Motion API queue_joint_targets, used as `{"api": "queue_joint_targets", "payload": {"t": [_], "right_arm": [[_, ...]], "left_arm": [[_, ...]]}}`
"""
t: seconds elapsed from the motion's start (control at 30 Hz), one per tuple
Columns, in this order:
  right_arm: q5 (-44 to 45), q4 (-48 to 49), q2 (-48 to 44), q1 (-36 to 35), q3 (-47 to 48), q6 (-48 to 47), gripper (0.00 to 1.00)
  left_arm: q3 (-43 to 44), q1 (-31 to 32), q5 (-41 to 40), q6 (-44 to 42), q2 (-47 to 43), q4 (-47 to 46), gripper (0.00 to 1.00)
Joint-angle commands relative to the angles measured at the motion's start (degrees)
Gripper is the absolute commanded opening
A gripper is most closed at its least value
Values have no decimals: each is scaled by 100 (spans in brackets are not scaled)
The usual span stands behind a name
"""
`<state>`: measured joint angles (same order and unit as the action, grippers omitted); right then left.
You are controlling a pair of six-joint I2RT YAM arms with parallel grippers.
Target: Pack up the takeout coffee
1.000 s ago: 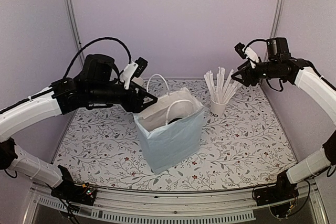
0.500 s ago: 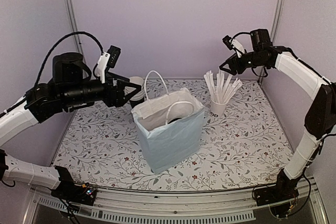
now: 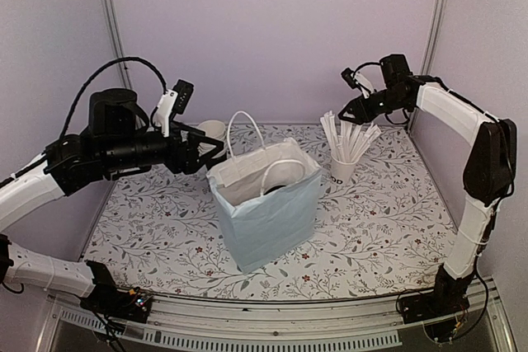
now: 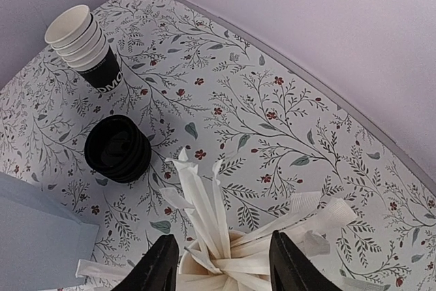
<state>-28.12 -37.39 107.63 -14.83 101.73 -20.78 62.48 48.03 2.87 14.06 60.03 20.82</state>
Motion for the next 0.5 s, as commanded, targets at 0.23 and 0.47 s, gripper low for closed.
{"api": "queue_joint_targets", "payload": {"t": [0.23,0.47], "right_arm": [[-141,-156,25,-132,97,59,27],[-126,-350,102,-168,360,49,0]], "left_arm": [[-152,-48,60,27,78,-171,73],[-183,-48,73,75,32,-158,73]]}}
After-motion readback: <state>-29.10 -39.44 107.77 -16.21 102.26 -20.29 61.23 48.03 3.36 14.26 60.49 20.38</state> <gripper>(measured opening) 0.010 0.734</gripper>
